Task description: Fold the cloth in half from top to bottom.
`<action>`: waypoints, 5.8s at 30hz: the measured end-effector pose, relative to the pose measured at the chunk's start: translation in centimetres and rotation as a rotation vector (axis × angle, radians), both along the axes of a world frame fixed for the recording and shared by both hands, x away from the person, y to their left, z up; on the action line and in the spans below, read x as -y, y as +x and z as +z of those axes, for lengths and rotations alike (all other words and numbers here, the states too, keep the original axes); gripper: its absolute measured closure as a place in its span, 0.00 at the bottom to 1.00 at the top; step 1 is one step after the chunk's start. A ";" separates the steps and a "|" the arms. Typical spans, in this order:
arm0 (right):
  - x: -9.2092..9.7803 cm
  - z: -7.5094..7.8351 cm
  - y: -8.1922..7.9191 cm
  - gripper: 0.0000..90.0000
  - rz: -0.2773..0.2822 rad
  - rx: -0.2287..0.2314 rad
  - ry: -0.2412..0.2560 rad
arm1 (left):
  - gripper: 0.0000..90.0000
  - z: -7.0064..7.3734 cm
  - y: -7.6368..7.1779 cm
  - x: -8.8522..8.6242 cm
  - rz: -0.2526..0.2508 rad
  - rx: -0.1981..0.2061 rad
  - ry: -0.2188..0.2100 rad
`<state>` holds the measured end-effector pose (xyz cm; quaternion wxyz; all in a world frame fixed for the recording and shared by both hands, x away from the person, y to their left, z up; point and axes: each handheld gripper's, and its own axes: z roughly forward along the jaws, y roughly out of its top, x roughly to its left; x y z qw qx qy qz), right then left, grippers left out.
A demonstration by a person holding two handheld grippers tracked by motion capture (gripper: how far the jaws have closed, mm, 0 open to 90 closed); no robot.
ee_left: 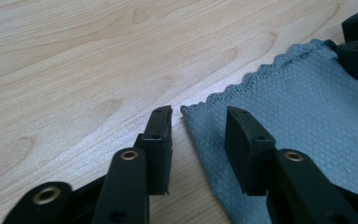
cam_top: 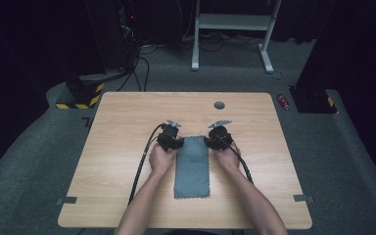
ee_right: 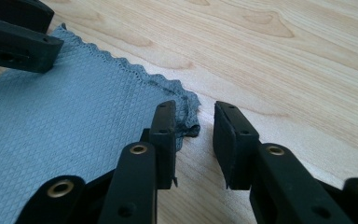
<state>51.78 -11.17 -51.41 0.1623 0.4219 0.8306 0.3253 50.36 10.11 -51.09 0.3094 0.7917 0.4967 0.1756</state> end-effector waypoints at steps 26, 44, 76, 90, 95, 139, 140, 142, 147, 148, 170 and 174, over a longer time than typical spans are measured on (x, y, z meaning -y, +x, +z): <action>-0.3 0.0 0.3 0.73 0.003 -0.004 0.000 | 0.98 -0.1 0.3 -0.3 -0.059 -0.028 -0.075; -1.0 0.4 0.3 0.98 0.055 -0.016 -0.015 | 0.99 0.0 0.3 -0.7 -0.069 -0.031 -0.100; -0.8 7.0 0.5 0.98 0.083 0.115 0.014 | 0.99 5.1 0.8 -2.6 -0.059 0.051 -0.251; -0.6 5.6 -0.3 0.98 0.116 0.090 0.011 | 0.98 3.9 0.1 -2.6 -0.092 0.032 -0.225; -0.5 5.5 -0.6 0.98 0.125 0.083 0.007 | 0.98 3.5 -0.2 -2.4 -0.100 0.022 -0.224; 1.0 3.1 -5.6 0.98 0.225 0.062 0.057 | 0.98 1.8 -5.0 -2.6 -0.189 0.023 -0.220; 1.1 3.1 -5.7 0.98 0.225 0.061 0.059 | 0.98 1.8 -5.1 -2.6 -0.190 0.023 -0.222; 1.2 3.1 -5.8 0.98 0.226 0.059 0.063 | 0.98 1.7 -5.3 -2.6 -0.191 0.024 -0.229; 1.3 3.1 -6.3 0.98 0.237 0.058 0.068 | 0.98 1.5 -5.6 -2.7 -0.192 0.022 -0.232; 1.3 3.1 -6.4 0.98 0.235 0.055 0.068 | 0.98 1.4 -5.7 -2.7 -0.193 0.022 -0.233; 1.6 3.2 -7.5 0.98 0.261 0.049 0.086 | 0.98 1.2 -7.1 -2.8 -0.212 0.036 -0.237; 1.6 3.1 -7.8 0.98 0.269 0.049 0.090 | 0.98 1.1 -7.3 -2.9 -0.212 0.040 -0.241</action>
